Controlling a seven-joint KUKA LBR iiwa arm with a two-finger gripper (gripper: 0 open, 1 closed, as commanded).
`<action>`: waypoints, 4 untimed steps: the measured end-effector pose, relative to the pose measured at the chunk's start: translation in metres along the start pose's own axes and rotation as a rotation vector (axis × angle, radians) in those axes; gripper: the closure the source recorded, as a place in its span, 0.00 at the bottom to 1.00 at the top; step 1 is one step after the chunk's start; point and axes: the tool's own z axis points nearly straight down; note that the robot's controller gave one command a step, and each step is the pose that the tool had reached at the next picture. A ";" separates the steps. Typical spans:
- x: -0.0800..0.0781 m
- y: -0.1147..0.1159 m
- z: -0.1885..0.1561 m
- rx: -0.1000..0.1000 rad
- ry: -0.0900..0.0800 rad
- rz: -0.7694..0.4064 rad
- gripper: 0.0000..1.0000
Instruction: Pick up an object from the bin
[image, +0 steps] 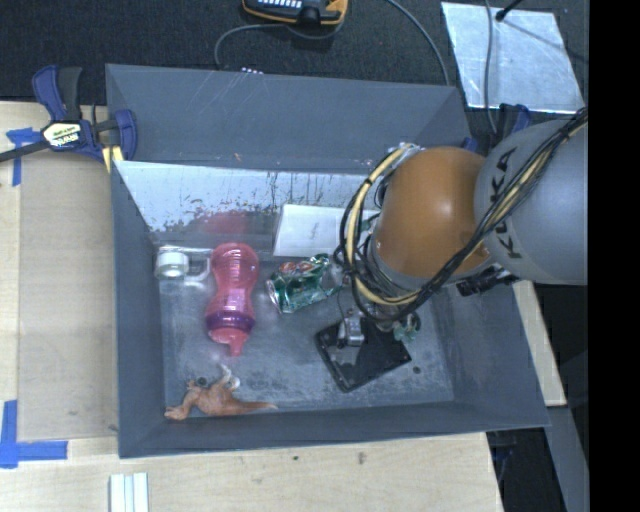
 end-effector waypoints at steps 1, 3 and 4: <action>0.001 -0.007 -0.052 -0.001 -0.008 -0.014 0.00; 0.023 -0.046 0.007 0.000 -0.015 -0.163 0.00; 0.032 -0.054 0.042 0.001 -0.009 -0.168 0.00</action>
Offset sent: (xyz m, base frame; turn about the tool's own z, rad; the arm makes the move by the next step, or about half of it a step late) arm -0.0090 -0.0464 -0.0245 -0.2424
